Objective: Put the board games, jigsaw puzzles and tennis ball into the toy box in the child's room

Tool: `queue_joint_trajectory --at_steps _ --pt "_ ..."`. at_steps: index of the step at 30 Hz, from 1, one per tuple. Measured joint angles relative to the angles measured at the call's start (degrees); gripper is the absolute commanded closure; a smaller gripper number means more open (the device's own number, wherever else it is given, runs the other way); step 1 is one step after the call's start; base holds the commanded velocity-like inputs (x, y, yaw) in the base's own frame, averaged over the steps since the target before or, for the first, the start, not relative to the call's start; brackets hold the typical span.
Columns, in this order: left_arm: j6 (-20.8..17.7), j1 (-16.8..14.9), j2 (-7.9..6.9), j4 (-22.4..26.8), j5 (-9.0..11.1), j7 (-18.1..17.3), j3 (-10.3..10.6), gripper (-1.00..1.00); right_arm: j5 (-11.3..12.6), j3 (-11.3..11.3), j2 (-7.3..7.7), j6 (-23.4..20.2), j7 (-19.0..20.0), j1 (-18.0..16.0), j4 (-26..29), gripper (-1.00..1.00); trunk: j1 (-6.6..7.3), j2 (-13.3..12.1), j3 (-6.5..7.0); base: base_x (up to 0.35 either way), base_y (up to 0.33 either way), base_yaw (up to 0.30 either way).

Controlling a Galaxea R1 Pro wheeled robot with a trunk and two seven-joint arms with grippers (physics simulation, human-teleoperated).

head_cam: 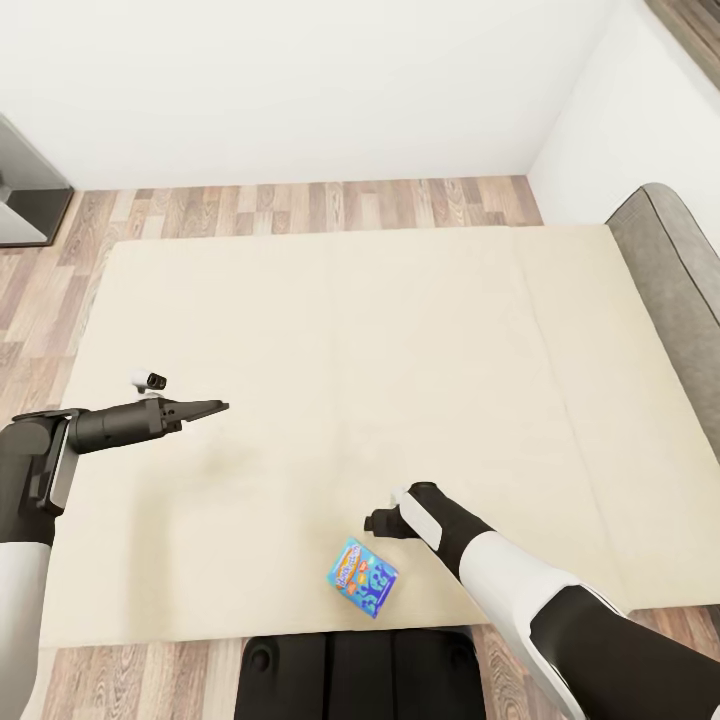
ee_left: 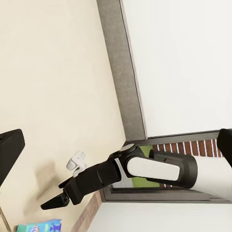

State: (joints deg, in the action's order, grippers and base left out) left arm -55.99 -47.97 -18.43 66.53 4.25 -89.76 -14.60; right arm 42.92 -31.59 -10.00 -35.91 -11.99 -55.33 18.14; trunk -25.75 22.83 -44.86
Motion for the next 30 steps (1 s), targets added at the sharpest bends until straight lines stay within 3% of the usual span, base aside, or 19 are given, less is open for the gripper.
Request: queue_joint_trajectory --at_steps 30 --pt "0.0 0.0 0.00 0.0 0.0 0.0 0.0 -1.00 0.0 0.0 0.00 0.0 0.0 0.0 0.0 -1.00 0.00 0.0 0.00 0.000 0.031 0.000"
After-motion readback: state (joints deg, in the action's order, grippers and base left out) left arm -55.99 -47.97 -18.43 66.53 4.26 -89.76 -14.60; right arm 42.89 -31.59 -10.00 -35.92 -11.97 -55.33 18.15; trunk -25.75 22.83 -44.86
